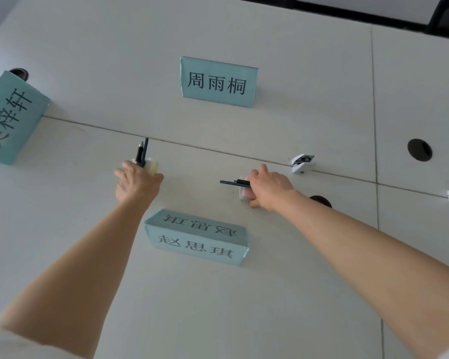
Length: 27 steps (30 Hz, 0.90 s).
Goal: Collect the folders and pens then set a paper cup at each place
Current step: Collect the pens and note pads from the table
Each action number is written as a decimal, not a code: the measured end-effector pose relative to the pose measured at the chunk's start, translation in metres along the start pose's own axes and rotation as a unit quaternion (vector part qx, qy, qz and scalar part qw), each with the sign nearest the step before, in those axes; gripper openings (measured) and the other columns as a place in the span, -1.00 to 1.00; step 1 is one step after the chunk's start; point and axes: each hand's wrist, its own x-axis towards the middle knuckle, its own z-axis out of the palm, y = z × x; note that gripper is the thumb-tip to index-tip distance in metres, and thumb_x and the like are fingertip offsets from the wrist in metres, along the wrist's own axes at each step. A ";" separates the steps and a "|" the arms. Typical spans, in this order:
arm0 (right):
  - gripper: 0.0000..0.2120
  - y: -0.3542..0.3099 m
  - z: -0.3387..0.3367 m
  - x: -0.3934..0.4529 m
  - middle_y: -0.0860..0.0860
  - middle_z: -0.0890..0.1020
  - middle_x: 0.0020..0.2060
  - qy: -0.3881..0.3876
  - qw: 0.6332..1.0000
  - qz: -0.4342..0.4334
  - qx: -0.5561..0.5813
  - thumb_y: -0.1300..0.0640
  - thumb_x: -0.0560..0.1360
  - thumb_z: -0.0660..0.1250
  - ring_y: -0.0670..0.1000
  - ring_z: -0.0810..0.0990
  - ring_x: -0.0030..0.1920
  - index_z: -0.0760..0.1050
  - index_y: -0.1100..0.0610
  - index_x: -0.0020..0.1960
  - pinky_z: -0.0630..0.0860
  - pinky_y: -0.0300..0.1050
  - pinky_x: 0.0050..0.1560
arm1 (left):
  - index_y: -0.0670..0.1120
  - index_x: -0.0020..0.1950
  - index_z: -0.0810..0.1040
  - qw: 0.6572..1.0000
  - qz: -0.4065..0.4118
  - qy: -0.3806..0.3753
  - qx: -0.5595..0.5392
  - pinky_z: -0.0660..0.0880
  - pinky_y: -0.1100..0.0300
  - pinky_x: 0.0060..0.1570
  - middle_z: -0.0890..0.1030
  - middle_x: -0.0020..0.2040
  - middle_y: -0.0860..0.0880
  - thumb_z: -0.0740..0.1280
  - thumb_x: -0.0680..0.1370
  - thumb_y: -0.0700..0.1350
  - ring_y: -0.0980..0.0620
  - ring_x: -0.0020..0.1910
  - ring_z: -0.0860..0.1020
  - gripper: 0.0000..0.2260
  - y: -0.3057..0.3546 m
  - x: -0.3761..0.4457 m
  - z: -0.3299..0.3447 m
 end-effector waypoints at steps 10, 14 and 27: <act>-0.59 0.007 -0.009 -0.079 0.00 0.54 -0.30 0.084 0.962 0.127 0.226 -0.25 0.44 0.20 0.14 0.54 -0.22 0.38 0.12 -0.20 0.32 -0.12 -0.32 | -0.20 0.26 0.25 0.987 0.114 0.028 -0.108 0.42 -0.05 -0.03 0.43 0.16 -0.20 0.30 0.49 0.00 -0.25 0.06 0.50 -0.55 0.038 -0.063 -0.055; -0.53 0.011 -0.002 -0.123 0.03 0.65 -0.27 0.116 0.938 0.156 0.288 -0.30 0.41 0.15 0.12 0.61 -0.21 0.40 0.13 -0.12 0.45 -0.09 -0.26 | -0.16 0.17 0.24 0.974 0.159 0.004 -0.160 0.49 -0.06 -0.11 0.48 0.00 -0.13 0.30 0.49 -0.02 -0.20 -0.06 0.52 -0.61 0.041 -0.121 -0.060; -0.57 0.050 0.109 -0.358 -0.08 0.55 -0.58 0.128 0.837 0.179 0.501 -0.20 0.45 0.23 -0.01 0.60 -0.36 0.46 0.12 -0.40 0.47 -0.16 -0.26 | -0.04 0.05 0.22 0.929 0.176 -0.099 -0.310 0.54 -0.07 -0.15 0.59 -0.04 -0.20 0.29 0.44 -0.03 -0.13 -0.24 0.52 -0.69 -0.040 -0.402 0.024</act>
